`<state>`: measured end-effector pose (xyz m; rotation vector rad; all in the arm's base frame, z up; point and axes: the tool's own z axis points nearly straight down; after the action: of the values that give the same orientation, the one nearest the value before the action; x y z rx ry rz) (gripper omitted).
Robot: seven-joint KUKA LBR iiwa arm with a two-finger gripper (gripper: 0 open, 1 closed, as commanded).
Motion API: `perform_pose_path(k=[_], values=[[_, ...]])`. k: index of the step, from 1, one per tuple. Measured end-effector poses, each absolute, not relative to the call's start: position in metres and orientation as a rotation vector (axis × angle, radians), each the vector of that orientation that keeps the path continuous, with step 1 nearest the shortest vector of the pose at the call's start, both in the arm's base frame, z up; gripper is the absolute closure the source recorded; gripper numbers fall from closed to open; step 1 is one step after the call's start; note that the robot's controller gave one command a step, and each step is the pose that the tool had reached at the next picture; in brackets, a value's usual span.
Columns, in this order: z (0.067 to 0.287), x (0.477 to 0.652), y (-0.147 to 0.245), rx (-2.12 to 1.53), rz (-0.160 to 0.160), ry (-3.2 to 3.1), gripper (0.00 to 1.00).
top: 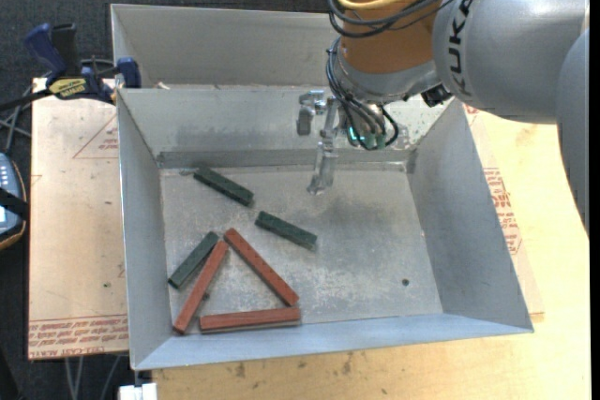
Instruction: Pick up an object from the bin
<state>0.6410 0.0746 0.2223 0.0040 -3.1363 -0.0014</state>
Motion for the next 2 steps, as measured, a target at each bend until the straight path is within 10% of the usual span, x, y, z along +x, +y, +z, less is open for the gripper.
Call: perform_pose_path(k=[1, 2], values=[[0.227, 0.642, 0.074, 0.002, -0.002, -3.144, 0.00], [0.187, 0.631, 0.082, 0.027, -0.002, -3.151, 0.00]])
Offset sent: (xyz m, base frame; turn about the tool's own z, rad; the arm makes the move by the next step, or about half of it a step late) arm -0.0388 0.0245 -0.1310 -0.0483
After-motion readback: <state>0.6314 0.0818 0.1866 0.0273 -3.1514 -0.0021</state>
